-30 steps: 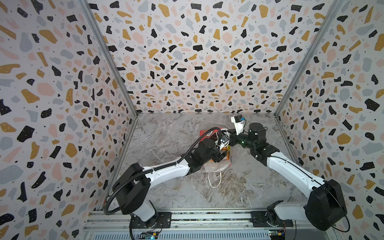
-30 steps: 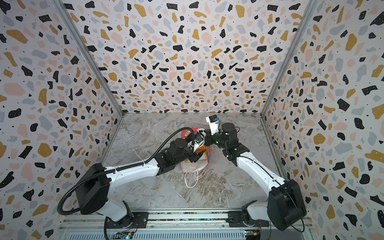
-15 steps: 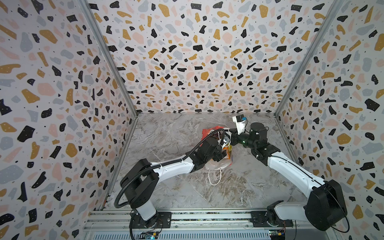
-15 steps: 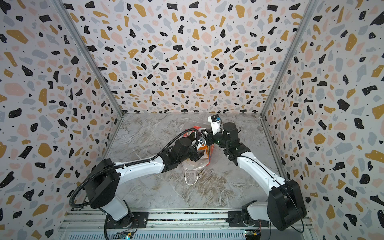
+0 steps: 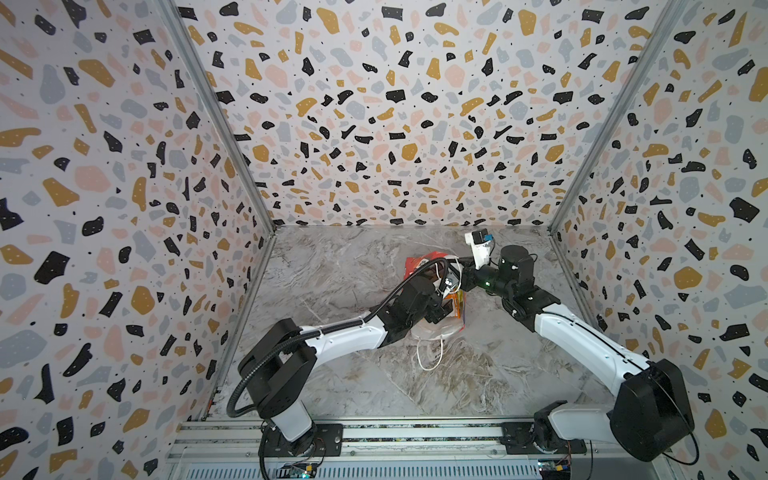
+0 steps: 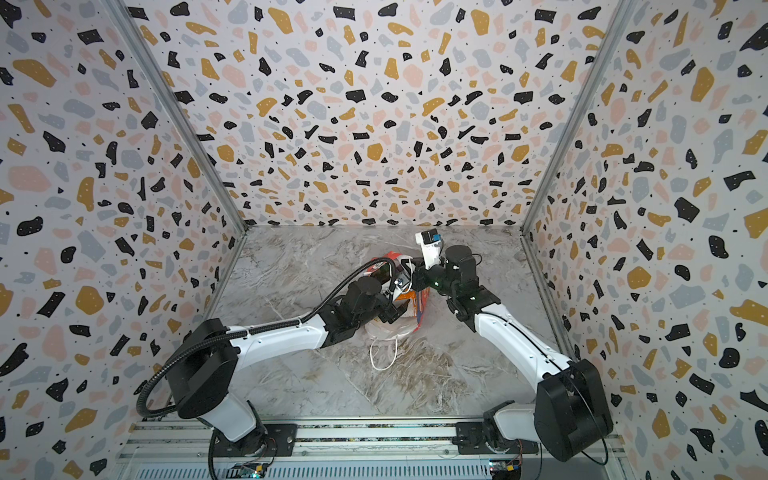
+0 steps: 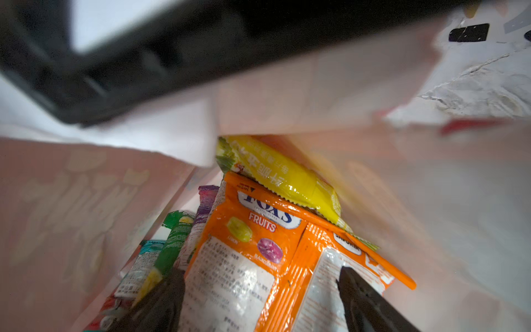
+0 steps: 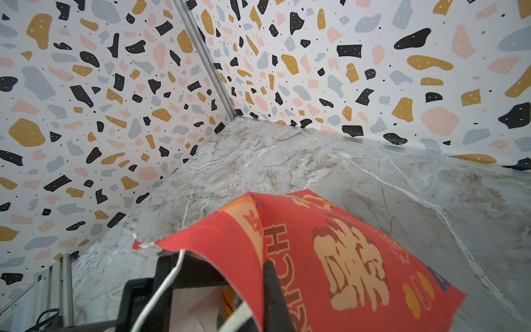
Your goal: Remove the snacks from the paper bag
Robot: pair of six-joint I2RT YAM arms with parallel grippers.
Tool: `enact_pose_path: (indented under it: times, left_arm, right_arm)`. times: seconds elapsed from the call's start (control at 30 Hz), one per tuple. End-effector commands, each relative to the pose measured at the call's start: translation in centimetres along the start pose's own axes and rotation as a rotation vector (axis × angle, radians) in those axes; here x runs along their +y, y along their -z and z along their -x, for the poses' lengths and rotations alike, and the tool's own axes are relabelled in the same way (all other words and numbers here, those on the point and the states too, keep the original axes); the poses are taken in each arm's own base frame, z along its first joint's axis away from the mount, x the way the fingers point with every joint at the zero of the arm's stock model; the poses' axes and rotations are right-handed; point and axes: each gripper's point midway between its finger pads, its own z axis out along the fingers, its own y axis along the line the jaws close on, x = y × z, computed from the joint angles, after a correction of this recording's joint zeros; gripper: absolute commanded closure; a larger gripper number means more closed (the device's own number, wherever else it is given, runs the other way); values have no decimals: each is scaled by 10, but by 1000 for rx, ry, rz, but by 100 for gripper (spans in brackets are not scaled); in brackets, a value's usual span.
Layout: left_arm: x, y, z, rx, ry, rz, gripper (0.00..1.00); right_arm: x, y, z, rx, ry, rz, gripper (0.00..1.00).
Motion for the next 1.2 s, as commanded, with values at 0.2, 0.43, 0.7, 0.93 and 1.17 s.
enact_pose_path:
  times: [0.2,0.43,0.7,0.93,1.17]
  left_arm:
    - [-2,60,39,-232,-49,-32,23]
    - [-26,61,12,-215,-203,-115,35]
    - [-14,36,3,-134,-350,-31,35]
    - [2,10,11,-85,-406,56,31]
    - [13,-12,20,-87,-395,11,28]
  right_arm:
    - [21,13,44,-107,27,47,100]
    - [22,13,44,-109,20,55,100]
    - [23,14,44,-111,17,57,100]
    - [23,14,43,-110,15,62,100]
    - [26,17,44,-123,26,70,100]
